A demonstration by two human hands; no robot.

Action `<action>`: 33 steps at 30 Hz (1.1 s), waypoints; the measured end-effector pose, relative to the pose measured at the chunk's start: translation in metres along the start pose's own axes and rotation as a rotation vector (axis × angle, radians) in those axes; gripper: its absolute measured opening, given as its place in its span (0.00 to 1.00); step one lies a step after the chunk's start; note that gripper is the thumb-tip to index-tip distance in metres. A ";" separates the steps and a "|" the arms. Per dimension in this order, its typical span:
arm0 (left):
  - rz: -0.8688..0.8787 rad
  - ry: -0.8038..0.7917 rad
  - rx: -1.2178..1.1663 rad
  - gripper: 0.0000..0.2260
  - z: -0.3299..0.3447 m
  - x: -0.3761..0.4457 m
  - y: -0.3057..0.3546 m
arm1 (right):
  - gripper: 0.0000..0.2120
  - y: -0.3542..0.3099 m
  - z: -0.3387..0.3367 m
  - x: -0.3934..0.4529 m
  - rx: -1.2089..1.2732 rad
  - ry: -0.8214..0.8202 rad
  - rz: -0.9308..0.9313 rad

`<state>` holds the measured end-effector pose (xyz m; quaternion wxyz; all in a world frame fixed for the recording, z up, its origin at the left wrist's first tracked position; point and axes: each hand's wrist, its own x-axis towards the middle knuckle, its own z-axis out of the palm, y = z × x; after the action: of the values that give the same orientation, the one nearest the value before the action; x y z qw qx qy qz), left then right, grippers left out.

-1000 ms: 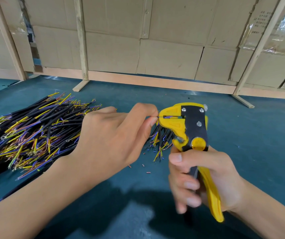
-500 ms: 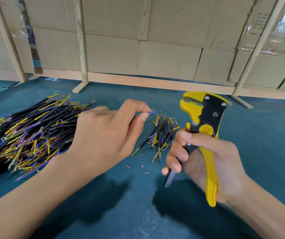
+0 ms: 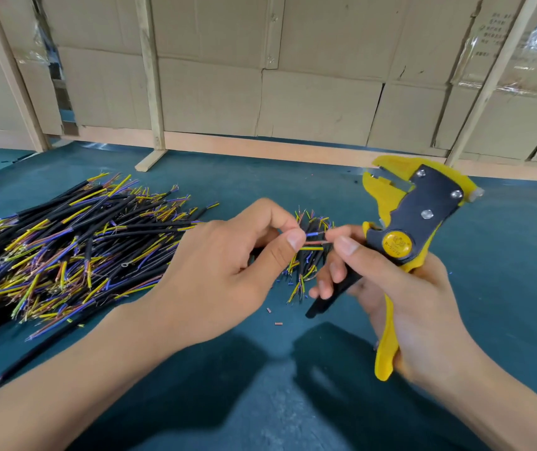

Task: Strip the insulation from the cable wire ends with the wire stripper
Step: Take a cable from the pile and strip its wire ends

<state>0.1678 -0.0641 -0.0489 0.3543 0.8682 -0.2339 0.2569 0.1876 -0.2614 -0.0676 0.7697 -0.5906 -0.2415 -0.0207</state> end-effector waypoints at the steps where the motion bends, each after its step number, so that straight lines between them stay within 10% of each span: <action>1: 0.003 -0.026 -0.004 0.05 0.001 -0.001 0.001 | 0.10 -0.001 0.000 0.000 -0.034 0.006 -0.026; 15: 0.045 -0.079 -0.081 0.03 0.004 -0.002 0.002 | 0.04 -0.007 0.001 -0.001 -0.278 0.044 0.042; 33: 0.313 0.020 0.652 0.15 0.001 0.001 -0.001 | 0.08 -0.005 0.008 -0.006 -0.397 0.200 0.107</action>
<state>0.1693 -0.0645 -0.0496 0.0175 0.8867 -0.2663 0.3776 0.1779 -0.2566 -0.0643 0.6585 -0.7375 -0.1234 -0.0855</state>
